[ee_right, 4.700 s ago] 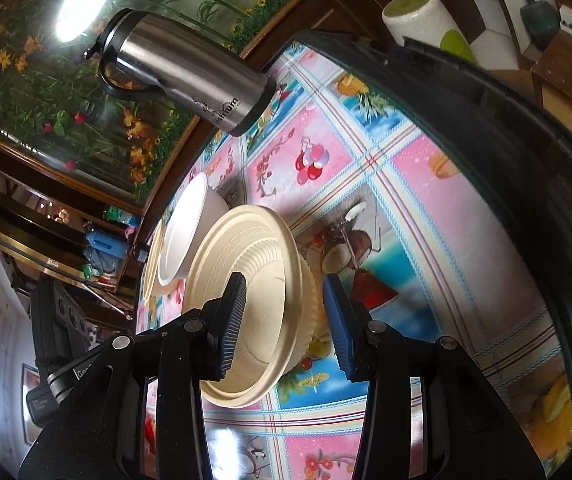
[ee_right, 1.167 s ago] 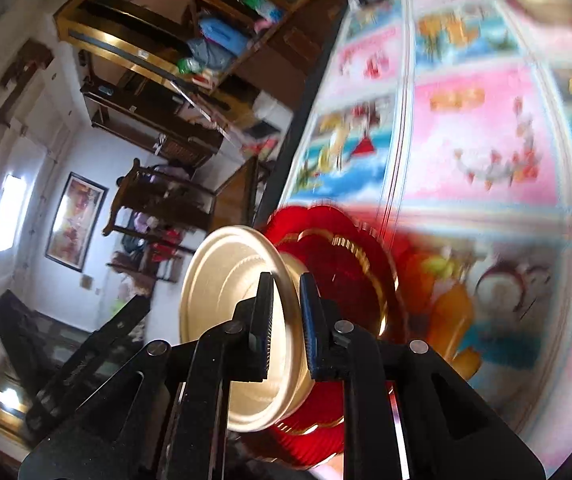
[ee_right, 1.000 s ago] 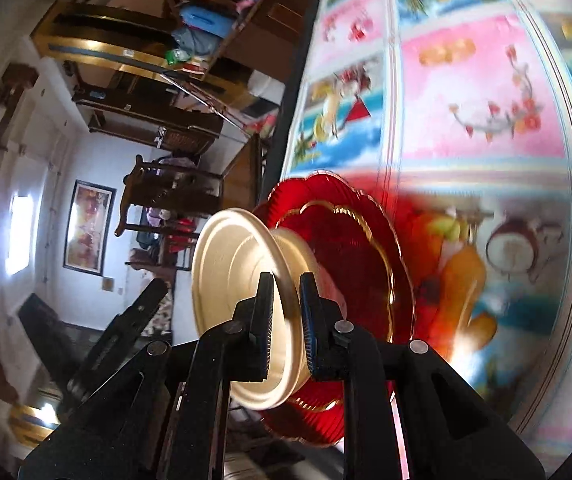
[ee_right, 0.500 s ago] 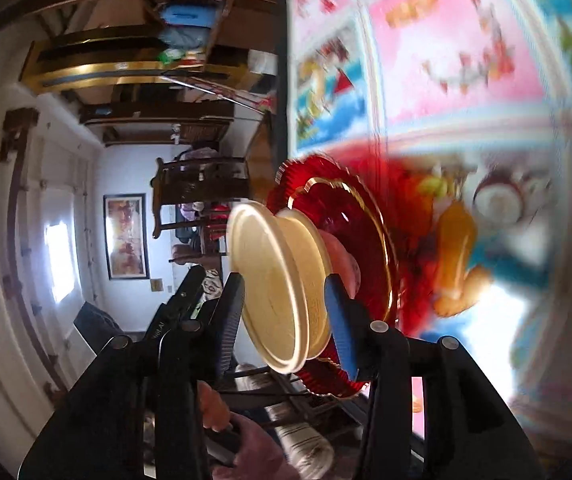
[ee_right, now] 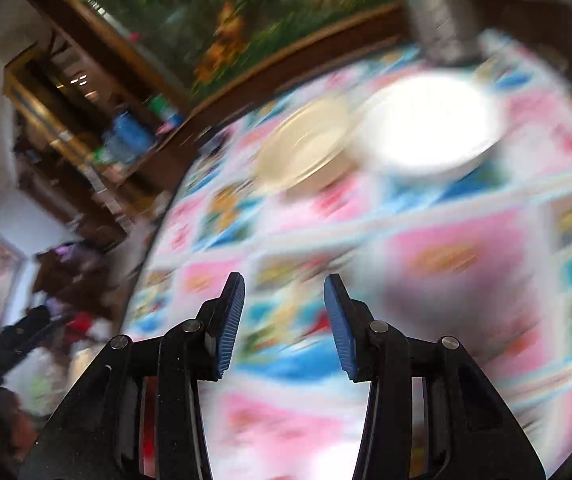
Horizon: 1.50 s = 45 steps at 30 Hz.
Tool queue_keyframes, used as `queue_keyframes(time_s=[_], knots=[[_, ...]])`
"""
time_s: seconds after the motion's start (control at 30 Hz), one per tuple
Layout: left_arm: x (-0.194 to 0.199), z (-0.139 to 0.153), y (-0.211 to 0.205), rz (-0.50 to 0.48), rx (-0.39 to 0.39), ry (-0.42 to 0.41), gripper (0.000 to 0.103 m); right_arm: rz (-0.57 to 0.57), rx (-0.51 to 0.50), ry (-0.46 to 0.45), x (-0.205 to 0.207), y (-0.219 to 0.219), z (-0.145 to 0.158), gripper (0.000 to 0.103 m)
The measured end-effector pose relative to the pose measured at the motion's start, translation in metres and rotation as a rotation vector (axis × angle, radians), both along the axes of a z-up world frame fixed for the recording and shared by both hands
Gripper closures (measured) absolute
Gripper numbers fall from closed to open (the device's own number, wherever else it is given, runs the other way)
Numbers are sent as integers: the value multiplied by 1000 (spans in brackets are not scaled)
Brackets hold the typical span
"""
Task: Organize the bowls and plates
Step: 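Move the left gripper to the white bowl on the table, then grasp the white bowl rim with the left gripper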
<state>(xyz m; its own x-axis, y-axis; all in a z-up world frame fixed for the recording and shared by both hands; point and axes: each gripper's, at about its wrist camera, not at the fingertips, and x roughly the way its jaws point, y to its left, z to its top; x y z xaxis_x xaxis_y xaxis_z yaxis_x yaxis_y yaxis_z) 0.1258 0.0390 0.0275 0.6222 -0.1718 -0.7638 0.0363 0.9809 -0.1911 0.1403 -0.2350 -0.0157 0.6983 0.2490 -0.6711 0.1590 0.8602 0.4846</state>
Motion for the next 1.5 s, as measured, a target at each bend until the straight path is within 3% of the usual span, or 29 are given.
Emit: queue_keyframes(time_s=[0.2,0.33,0.4,0.47,0.57,0.67,0.93,1.0,1.03,1.07,1.17,1.27,1.5], knots=[[60,-27,-97,-99,-41,104,30,-204,2,-55,6,-106,10,62],[91,-48,-140,-115,-40,182,30,-264,23,-34,16,-141,-2,62],[103,-56,-155,-105,-60,217,30,-268,77,-23,22,-153,-14,62],[110,-58,-164,-98,-73,224,30,-278,196,-18,27,-168,-31,62],[118,-60,-173,-72,-82,224,30,-281,336,-21,28,-177,-52,62],[127,-66,-184,-62,-96,242,30,-269,409,-49,31,-180,-58,62],[147,-90,-195,-17,-134,306,33,-282,426,-11,49,-173,-66,62],[148,-93,-198,-19,-124,307,43,-286,424,1,53,-173,-72,62],[149,-95,-200,-27,-118,315,56,-280,422,11,55,-172,-75,62],[149,-98,-201,-32,-116,326,70,-278,429,15,56,-171,-78,70],[148,-103,-204,-51,-126,343,87,-279,443,17,56,-171,-80,84],[143,-102,-206,-71,-120,335,92,-280,453,34,55,-169,-81,92],[126,-89,-196,-108,-143,310,92,-274,477,45,38,-165,-66,92]])
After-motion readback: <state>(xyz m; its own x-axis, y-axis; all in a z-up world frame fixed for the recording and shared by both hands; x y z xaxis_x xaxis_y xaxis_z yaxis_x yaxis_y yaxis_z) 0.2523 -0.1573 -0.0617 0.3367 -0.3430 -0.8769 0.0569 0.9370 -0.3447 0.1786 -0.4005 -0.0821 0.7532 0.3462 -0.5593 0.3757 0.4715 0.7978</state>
